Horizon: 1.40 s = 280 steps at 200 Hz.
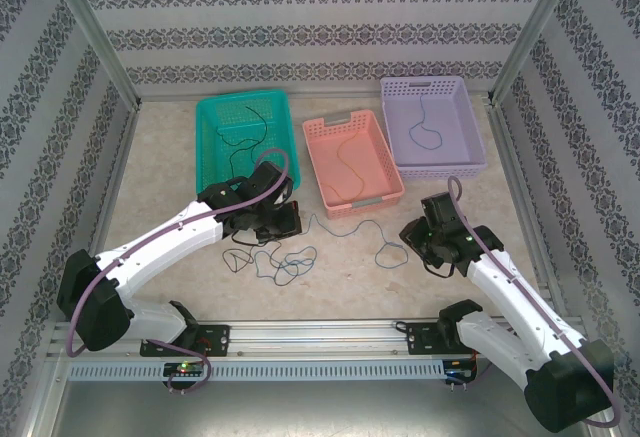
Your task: Untangle the cables
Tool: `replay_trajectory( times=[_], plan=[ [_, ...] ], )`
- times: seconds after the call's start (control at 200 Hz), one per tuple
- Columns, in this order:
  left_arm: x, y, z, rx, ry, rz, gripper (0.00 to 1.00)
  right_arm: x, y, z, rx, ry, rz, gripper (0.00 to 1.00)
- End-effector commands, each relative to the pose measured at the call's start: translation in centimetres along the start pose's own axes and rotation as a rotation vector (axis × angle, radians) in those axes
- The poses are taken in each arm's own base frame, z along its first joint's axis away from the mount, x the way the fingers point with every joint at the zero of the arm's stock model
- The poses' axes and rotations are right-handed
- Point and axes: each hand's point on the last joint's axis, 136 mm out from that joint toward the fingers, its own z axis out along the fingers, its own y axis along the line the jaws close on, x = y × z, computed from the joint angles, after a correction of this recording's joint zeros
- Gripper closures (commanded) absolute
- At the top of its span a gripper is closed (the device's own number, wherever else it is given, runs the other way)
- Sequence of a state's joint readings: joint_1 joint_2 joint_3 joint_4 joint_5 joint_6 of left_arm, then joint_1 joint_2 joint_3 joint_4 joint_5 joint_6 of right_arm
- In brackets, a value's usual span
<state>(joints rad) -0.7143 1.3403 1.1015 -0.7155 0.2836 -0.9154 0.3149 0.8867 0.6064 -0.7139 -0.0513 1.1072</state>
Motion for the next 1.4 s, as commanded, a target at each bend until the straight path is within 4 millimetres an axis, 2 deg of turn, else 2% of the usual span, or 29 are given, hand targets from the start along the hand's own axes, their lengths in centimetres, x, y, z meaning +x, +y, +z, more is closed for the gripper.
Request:
replay_trajectory(
  times=[0.0, 0.105, 0.275, 0.39, 0.525, 0.694, 0.854, 1.019, 1.214, 1.394],
  plan=[
    [0.7, -0.3, -0.8, 0.019, -0.001, 0.037, 1.0, -1.0, 0.7, 0.4, -0.026, -0.014, 0.174, 0.61],
    [0.3, -1.2, -1.4, 0.044, -0.015, 0.047, 1.0, 0.4, 0.9, 0.3, -0.004, 0.074, 0.129, 0.7],
    [-0.7, -3.1, -2.1, 0.099, -0.041, 0.048, 1.0, 3.4, -0.8, -0.2, 0.007, 0.107, 0.136, 0.77],
    [-1.3, -4.3, -2.8, 0.125, -0.054, 0.057, 1.0, 5.2, -0.2, 0.0, -0.031, 0.111, 0.111, 0.76],
    [-1.7, -5.3, -3.4, 0.148, -0.065, 0.069, 1.0, 6.6, 0.6, 1.7, -0.005, 0.132, 0.039, 0.75],
    [-1.9, -6.1, -4.1, 0.174, -0.07, 0.085, 1.0, 6.0, 3.0, 3.4, 0.02, 0.105, -0.138, 0.75],
    [-2.1, -6.6, -4.3, 0.187, -0.08, 0.087, 1.0, 5.6, 2.7, 5.0, 0.144, 0.118, -0.32, 0.76],
    [-2.5, -6.9, -4.4, 0.198, -0.09, 0.086, 1.0, 6.8, 2.2, 7.1, 0.208, 0.197, -0.41, 0.73],
    [-2.7, -7.2, -4.4, 0.197, -0.096, 0.094, 1.0, 7.2, 2.3, 6.9, 0.236, 0.208, -0.546, 0.65],
    [-3.0, -7.3, -4.0, 0.193, -0.096, 0.094, 1.0, 7.5, 2.2, 6.8, 0.271, 0.281, -0.739, 0.65]
  ],
)
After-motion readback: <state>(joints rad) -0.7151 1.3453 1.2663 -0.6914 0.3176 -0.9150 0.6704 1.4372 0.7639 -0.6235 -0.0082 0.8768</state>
